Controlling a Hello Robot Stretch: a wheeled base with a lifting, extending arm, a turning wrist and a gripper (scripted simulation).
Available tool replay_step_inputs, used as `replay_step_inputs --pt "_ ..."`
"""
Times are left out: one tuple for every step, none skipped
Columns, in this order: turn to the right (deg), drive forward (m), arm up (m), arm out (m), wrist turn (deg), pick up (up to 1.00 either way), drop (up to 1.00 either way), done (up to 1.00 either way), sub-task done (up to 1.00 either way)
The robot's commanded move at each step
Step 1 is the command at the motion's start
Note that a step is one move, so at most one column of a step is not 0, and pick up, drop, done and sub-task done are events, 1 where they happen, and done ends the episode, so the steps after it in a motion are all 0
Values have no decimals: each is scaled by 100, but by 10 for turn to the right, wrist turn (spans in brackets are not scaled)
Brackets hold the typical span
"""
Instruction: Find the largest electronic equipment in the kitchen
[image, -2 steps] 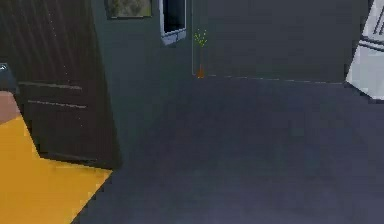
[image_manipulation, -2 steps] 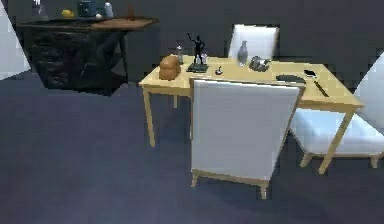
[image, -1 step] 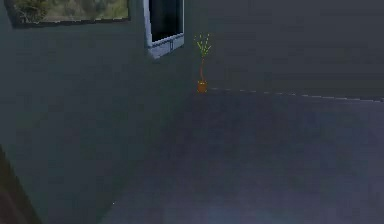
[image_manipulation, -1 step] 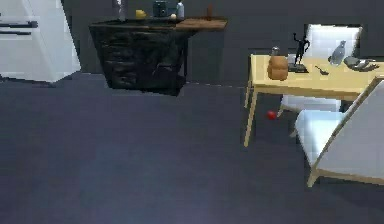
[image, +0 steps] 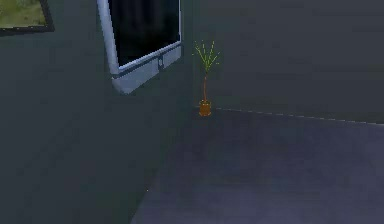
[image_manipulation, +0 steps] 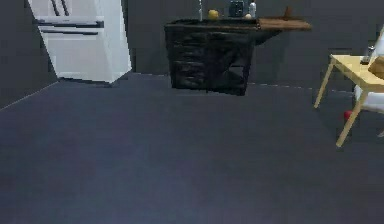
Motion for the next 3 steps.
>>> replay_step_inputs --pt "-30 0 0 0 0 0 0 0 0" --pt "0 40 0 0 0 0 0 0 0" --pt "0 0 0 0 0 0 0 100 0"
